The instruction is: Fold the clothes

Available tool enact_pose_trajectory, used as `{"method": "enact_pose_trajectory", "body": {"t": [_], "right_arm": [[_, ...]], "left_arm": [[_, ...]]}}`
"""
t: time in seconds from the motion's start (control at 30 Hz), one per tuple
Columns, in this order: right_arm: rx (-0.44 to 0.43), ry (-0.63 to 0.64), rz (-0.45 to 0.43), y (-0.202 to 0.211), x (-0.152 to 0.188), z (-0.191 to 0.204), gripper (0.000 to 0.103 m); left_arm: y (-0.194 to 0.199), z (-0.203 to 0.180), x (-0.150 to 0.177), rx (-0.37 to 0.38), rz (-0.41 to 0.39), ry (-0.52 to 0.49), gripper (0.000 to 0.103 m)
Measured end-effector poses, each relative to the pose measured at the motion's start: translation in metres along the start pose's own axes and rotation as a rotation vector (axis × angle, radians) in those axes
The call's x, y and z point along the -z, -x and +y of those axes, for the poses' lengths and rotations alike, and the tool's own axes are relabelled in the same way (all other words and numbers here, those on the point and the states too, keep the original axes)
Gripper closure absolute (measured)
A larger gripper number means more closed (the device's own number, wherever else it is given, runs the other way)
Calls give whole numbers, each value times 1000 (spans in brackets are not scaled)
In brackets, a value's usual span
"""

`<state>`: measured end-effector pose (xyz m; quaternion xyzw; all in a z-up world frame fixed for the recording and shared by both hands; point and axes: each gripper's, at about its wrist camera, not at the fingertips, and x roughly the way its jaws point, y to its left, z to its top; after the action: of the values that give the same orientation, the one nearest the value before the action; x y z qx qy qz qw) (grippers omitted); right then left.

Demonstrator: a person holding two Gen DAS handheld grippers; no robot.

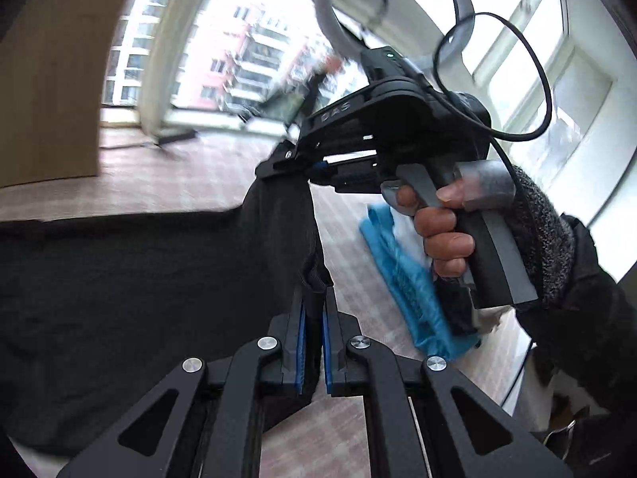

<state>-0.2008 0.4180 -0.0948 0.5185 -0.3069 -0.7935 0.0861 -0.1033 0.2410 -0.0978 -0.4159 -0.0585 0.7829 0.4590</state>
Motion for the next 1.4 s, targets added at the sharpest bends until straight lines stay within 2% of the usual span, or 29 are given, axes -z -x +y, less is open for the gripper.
{"method": "enact_pose_trajectory", "body": {"t": [0.13, 0.27, 0.37, 0.47, 0.57, 0.7, 0.77, 0.87, 0.97, 1.13, 1.27, 1.33, 1.4], "right_arm": [[-55, 105, -2, -22, 1, 85, 99], [-41, 197, 30, -78, 11, 164, 99], [-22, 221, 56, -125, 17, 200, 99], [0, 215, 92, -172, 26, 221, 99], [29, 214, 117, -209, 34, 237, 99], [64, 216, 145, -244, 42, 250, 99], [90, 237, 193, -262, 46, 257, 96], [81, 228, 193, -256, 43, 261, 89], [87, 232, 167, -236, 43, 252, 69], [112, 253, 99, -192, 45, 224, 69], [132, 270, 45, -156, 46, 201, 69], [139, 267, 29, -145, 47, 189, 69], [143, 252, 27, -140, 48, 177, 69]], "left_arm": [[58, 43, 10, -49, -84, 65, 97], [102, 95, 25, -106, -113, 136, 97], [124, 141, 40, -132, -116, 205, 97], [138, 183, 53, -130, -113, 274, 97], [143, 214, 61, -139, -88, 298, 97], [141, 239, 67, -130, -54, 308, 97], [140, 243, 69, -132, -20, 306, 96], [145, 250, 72, -138, 17, 324, 95], [160, 254, 71, -165, 28, 309, 93], [183, 237, 56, -212, 23, 193, 93], [151, 220, 31, -213, 48, 89, 93], [129, 219, 25, -202, 86, 64, 93], [116, 224, 27, -222, 128, 60, 93]]}}
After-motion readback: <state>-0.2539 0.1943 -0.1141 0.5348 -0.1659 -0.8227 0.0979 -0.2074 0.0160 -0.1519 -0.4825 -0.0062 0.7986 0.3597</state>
